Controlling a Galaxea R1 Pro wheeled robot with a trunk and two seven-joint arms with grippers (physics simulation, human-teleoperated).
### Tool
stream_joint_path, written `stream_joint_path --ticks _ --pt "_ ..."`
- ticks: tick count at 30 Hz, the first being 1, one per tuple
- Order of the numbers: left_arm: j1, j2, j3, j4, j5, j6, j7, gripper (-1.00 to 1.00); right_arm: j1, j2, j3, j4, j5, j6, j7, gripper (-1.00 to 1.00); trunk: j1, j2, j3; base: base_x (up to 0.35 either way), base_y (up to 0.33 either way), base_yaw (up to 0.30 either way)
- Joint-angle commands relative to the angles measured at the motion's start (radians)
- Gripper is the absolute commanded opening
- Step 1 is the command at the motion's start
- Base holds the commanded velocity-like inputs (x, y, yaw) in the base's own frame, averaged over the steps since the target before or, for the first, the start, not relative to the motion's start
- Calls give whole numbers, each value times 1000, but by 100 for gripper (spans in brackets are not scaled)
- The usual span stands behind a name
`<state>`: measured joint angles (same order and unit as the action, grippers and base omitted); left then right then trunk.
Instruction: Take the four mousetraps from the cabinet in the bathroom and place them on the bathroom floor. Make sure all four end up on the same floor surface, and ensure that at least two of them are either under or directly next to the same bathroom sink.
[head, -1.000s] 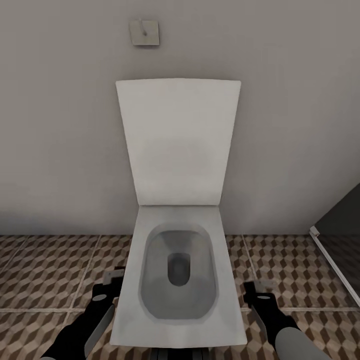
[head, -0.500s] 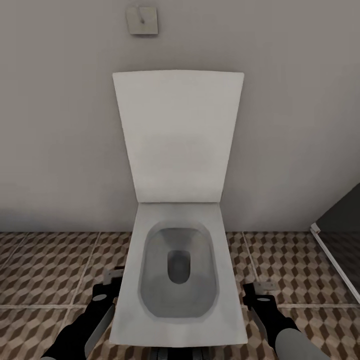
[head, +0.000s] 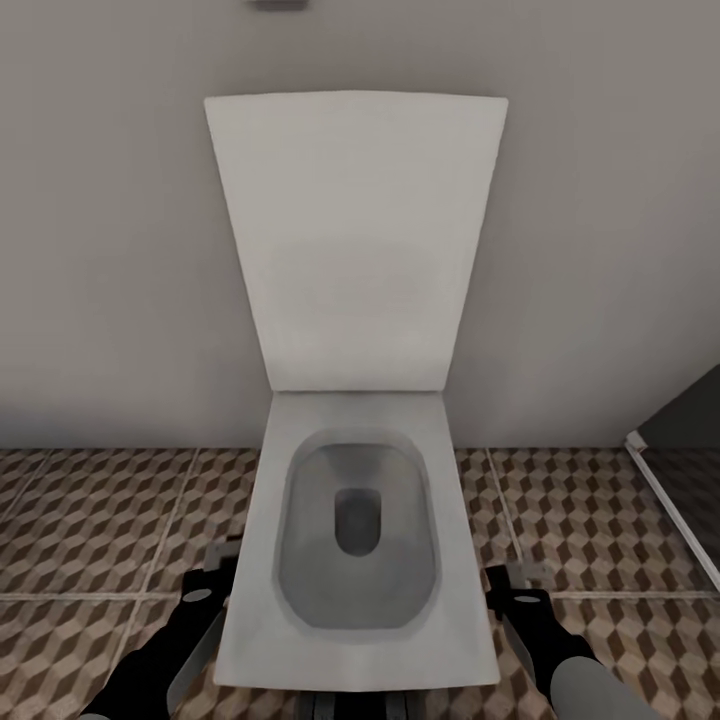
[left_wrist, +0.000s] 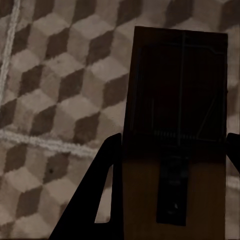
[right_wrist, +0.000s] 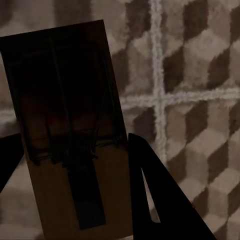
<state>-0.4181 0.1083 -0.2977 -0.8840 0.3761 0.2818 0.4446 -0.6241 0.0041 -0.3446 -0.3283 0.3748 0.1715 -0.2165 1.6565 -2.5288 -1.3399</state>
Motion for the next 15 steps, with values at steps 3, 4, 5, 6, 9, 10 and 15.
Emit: stream_joint_path --ticks 3,4,5,6,9,10,15 --pt "-1 7 -4 -1 9 6 11 -100 0 0 -2 -2 1 -8 -1 -100 1 -1 -12 0 0 0" --pt "-1 8 -3 -1 9 6 11 -100 0 0 -2 -2 1 -11 -1 -100 2 -1 -16 0 0 0" --pt "0 9 -3 1 10 7 11 -100 0 0 -2 -2 1 -15 -1 -100 2 -2 -20 0 0 0" --pt "0 10 -2 3 10 7 11 -100 0 0 -2 -2 1 -17 -1 -100 2 -2 -24 0 0 0" --pt "0 14 -2 8 12 7 11 -100 0 -1 -2 -2 1 -20 -1 -100 4 -2 -36 0 0 0" --pt "0 16 -2 11 13 7 10 -100 0 -1 -2 -2 1 -23 -1 -100 4 -3 -39 0 0 0" --pt "0 22 0 18 15 7 9 -100 0 -1 -2 -2 1 -42 -1 -100 7 -4 -59 0 0 0"
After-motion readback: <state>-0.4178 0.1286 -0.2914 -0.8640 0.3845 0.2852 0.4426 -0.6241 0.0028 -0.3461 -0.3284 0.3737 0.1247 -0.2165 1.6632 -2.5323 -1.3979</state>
